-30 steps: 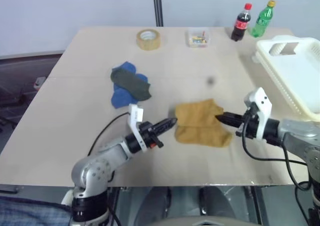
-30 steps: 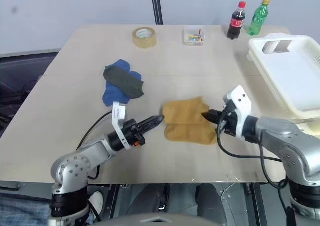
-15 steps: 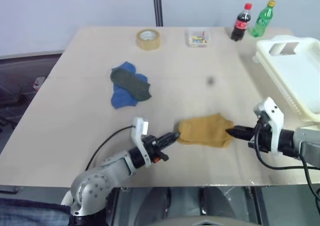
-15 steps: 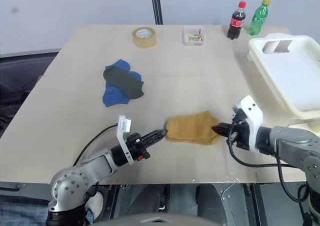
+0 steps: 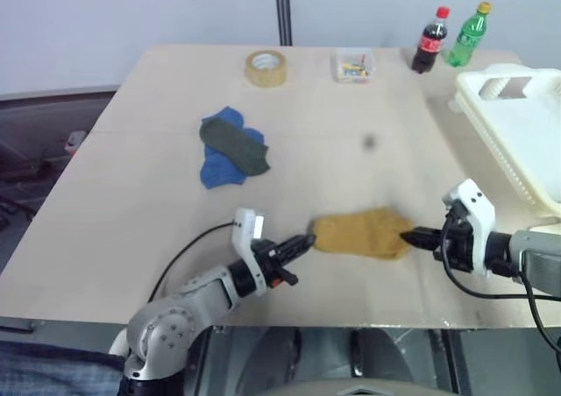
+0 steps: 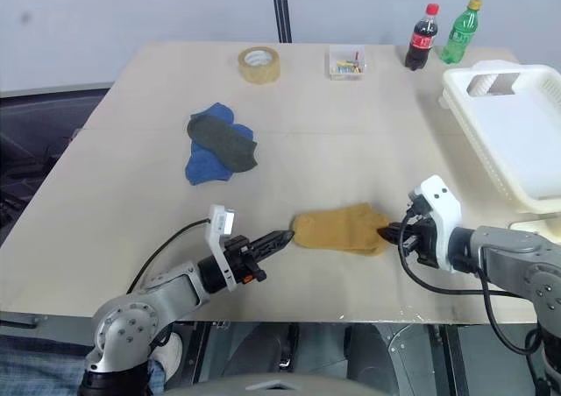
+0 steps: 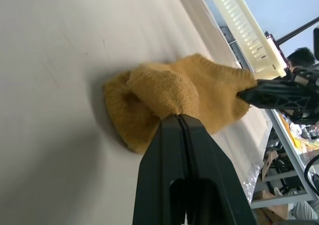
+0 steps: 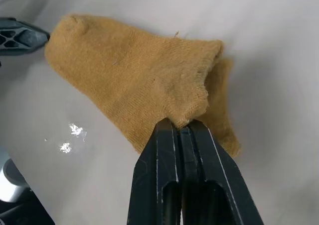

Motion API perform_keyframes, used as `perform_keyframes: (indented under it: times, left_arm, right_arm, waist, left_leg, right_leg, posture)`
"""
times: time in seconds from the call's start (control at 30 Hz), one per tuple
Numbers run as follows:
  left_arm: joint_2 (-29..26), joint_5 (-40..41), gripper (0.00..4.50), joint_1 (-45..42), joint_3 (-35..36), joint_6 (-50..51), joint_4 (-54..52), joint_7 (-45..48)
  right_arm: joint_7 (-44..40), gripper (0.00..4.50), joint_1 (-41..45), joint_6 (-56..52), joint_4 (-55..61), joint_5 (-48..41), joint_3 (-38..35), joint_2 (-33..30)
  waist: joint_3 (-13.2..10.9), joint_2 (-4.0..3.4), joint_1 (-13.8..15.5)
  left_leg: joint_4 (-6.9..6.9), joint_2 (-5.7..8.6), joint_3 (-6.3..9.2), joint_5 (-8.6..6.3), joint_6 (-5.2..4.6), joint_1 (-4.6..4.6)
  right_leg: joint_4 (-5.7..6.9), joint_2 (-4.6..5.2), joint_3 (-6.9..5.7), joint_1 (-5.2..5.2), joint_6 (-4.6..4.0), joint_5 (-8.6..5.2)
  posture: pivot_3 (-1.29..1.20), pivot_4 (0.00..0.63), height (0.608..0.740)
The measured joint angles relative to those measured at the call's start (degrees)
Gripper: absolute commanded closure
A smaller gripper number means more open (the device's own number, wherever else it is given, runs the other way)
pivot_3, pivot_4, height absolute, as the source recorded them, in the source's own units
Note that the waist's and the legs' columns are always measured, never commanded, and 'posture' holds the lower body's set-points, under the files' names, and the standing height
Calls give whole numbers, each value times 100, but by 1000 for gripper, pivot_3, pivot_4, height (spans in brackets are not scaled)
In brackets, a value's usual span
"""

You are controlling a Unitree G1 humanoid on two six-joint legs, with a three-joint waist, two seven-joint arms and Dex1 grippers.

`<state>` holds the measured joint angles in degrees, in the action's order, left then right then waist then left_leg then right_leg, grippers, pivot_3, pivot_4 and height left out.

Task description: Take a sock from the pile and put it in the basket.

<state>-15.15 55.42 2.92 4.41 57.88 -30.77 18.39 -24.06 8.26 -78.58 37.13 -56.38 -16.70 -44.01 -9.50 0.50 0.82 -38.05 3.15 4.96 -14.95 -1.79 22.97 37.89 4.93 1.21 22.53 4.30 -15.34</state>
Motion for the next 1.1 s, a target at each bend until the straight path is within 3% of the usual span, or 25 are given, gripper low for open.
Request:
perform_keyframes:
  times: [0.17,0.27,0.4,0.57,0.7,0.73,0.77,0.83,1.03,1.1]
  left_arm:
    - [-34,-196,4482,-168,-118,-81,171,-12]
    - [-35,-284,4500,-238,-246,-92,275,-12]
    - [-35,-415,4500,-279,-308,-94,446,-10]
    - [-106,-523,4500,-291,-408,-101,488,15]
    - [-105,-622,4500,-349,-465,-120,524,19]
    - [-96,-670,3945,-393,-492,-124,556,7]
    - [-64,-724,3793,-450,-506,-144,630,-9]
    - [35,-749,2792,-536,-518,-214,695,-2]
    - [115,-734,302,-685,-562,-289,675,24]
    - [105,-682,58,-638,-566,-319,605,112]
  right_arm:
    - [84,4500,-119,25,-3,97,9,-12]
    - [100,3567,-151,64,-12,223,57,-33]
    - [54,1605,-363,223,-18,460,126,-247]
    - [-356,1605,-576,754,27,744,125,-695]
    - [-640,1605,-498,1907,124,1333,250,-684]
    - [-690,1544,-468,2243,162,1533,368,-639]
    - [-708,1544,-439,2592,226,1755,577,-567]
    - [-807,1544,-453,3313,265,2371,1237,-508]
    - [-815,1544,-523,4434,-68,3505,2272,-124]
    - [-802,1544,-606,4635,-440,3883,2514,-78]
  waist:
    - [0,0,1]
    - [0,0,0]
    - [0,0,1]
    - [0,0,-6]
    - [0,0,-3]
    - [0,0,-2]
    - [0,0,-2]
    - [0,1,2]
    - [2,1,-3]
    - [3,2,-6]
  left_leg:
    - [0,0,0,0,0,0]
    - [0,1,0,0,-1,1]
    - [1,1,0,0,-1,1]
    - [1,0,-1,-1,-1,0]
    - [1,-1,0,0,-1,-1]
    - [1,-1,0,0,-1,-1]
    - [1,-1,1,0,0,-2]
    - [0,0,3,2,3,-1]
    - [0,-2,3,14,25,-15]
    - [-2,-4,3,14,24,-21]
  right_leg:
    - [0,0,-2,0,0,0]
    - [0,0,-1,0,0,0]
    - [-1,0,-2,1,1,0]
    - [-1,-1,-2,0,1,0]
    - [-1,-3,-4,-1,3,-1]
    - [-1,-3,-5,-1,3,-1]
    - [-1,-3,-6,-2,3,-1]
    - [-2,-1,-8,-3,4,-1]
    - [1,-3,-6,-12,4,-1]
    - [0,-4,-5,-17,3,-1]
  posture:
    - [0,150,740]
    - [0,150,740]
    - [0,150,740]
    - [0,150,740]
    - [0,150,740]
    - [0,150,740]
    - [0,150,740]
    - [0,150,740]
    - [0,150,740]
    - [0,150,740]
